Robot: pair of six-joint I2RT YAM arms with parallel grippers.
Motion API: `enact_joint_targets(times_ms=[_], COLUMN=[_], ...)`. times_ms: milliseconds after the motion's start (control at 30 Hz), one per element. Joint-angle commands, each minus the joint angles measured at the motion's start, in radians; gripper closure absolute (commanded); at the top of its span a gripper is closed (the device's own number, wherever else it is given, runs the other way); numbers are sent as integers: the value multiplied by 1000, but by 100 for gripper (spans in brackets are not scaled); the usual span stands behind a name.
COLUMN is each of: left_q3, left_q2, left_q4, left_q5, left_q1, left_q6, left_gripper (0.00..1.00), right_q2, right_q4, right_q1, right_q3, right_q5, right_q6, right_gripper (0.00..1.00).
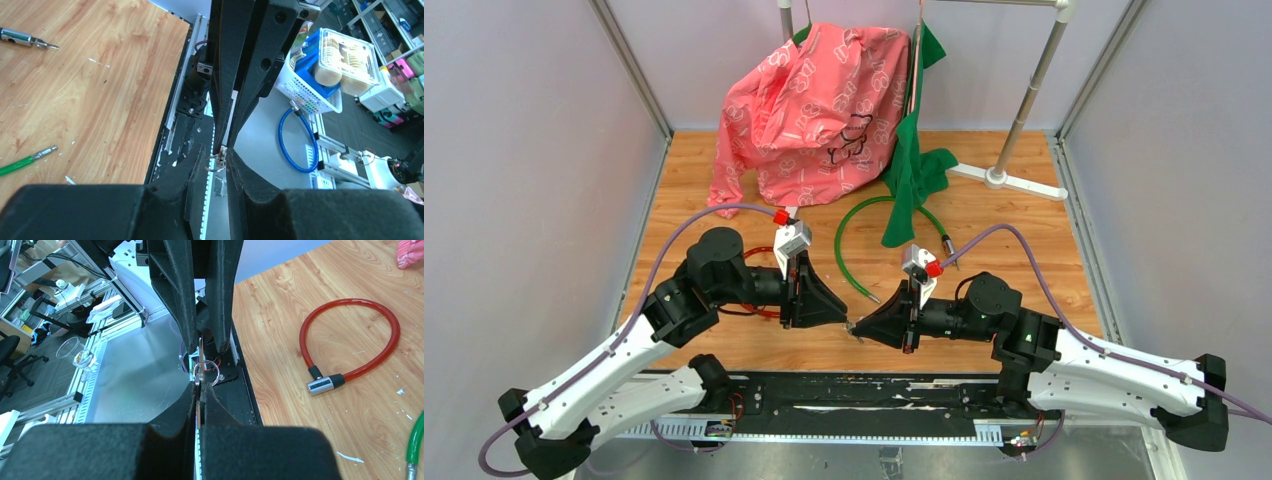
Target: Unlock with the key
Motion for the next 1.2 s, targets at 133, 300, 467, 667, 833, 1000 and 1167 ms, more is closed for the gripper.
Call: enact_joint_targets(times_ms=[133,300,467,667,833,1000,1167], left_q3=[26,32,37,84,92,100,111], left_q2=[17,18,-17,-23,-16,-9,-15], left_q4=[-17,-23,-31,-99,-95,-93,-76], left_q5=[23,-22,-121,-265,-285,-306,-359], left_q1=[-32,-59,-68,-68,-68,-69,-68], left_q6=[27,29,31,63,65,60,44], left_gripper=[83,100,100,100,100,100,100], right_q2=[-11,-10,-18,-92,-130,-126,-101], right_q4=[23,21,-70,-152,-124,-73,65], right_q1=[-8,-9,-8,-8,-9,-9,-8], right_q3=[36,37,64,80,55,34,-11], right_q5=[-14,-14,66,193,230,264,261], right_q6=[11,14,4,-53,-55,-47,-2], right_gripper=[100,100,65,19,21,26,31])
